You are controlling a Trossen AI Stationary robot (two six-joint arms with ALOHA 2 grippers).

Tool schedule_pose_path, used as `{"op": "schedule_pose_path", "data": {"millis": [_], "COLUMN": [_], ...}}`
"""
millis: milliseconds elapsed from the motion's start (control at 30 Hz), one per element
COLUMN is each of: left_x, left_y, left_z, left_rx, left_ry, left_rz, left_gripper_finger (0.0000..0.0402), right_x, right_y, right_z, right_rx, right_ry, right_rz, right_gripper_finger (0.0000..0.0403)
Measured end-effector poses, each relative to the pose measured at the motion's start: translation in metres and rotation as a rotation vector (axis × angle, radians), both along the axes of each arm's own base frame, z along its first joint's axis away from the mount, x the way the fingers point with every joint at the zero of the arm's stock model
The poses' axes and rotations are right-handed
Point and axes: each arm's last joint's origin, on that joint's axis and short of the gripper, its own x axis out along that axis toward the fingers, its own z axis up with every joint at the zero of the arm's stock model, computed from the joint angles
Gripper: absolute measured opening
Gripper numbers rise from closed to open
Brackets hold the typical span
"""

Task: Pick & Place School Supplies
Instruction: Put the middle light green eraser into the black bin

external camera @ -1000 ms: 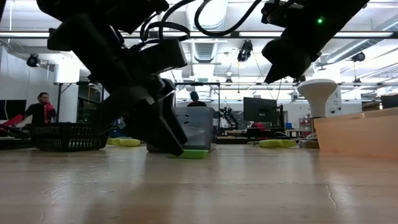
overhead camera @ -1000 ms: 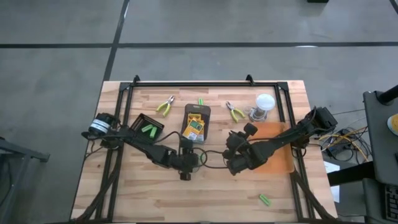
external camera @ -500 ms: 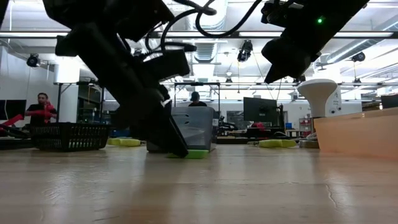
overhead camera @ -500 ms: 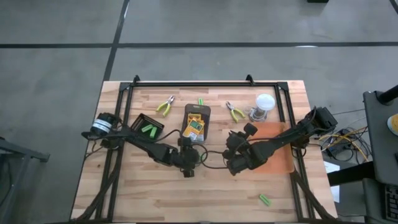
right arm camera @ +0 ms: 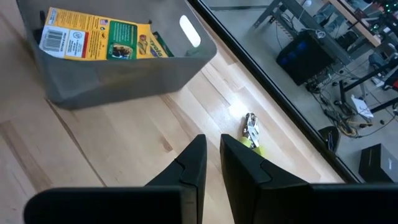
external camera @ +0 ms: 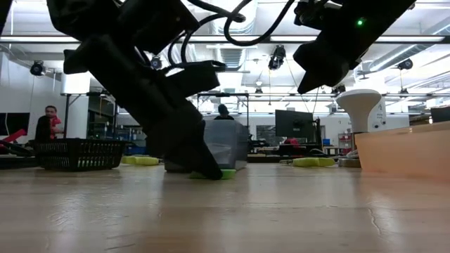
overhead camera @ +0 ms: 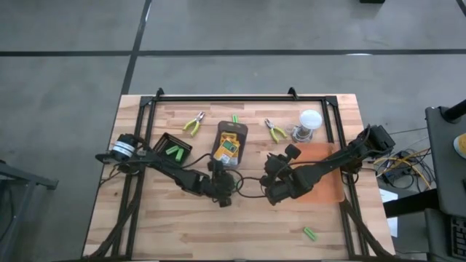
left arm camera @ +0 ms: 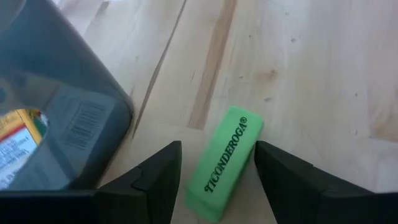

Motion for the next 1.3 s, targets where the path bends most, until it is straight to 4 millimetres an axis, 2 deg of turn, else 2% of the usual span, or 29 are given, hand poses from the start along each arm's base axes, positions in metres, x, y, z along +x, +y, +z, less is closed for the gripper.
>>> {"op": "schedule_pose_path", "data": {"millis": [133,733,1300], "left_x": [-0.001,0.001,-0.004], "left_y": [0.000,-0.016,-0.026], "left_z": [-0.001,0.008,0.008], "left_rx": [-0.062,-0.037,-0.078], "left_ry": [0.009,0.070,0.088], "left_rz": [0.038,-0.055,-0.030], "left_gripper_finger": [0.0213,0.0213,0.0213], "right_x": [0.000,0.000,0.001], "right_y": [0.000,0.000,0.001], "right_z": [0.000,0.000,0.000], "right_rx": [0.001,0.002,0.008], "right_ry": [-0.002,-0.004,-0.018], "right_rz": [0.000,0.000,0.000], "right_gripper_finger": [0.0043,0.0043,0.0043]}}
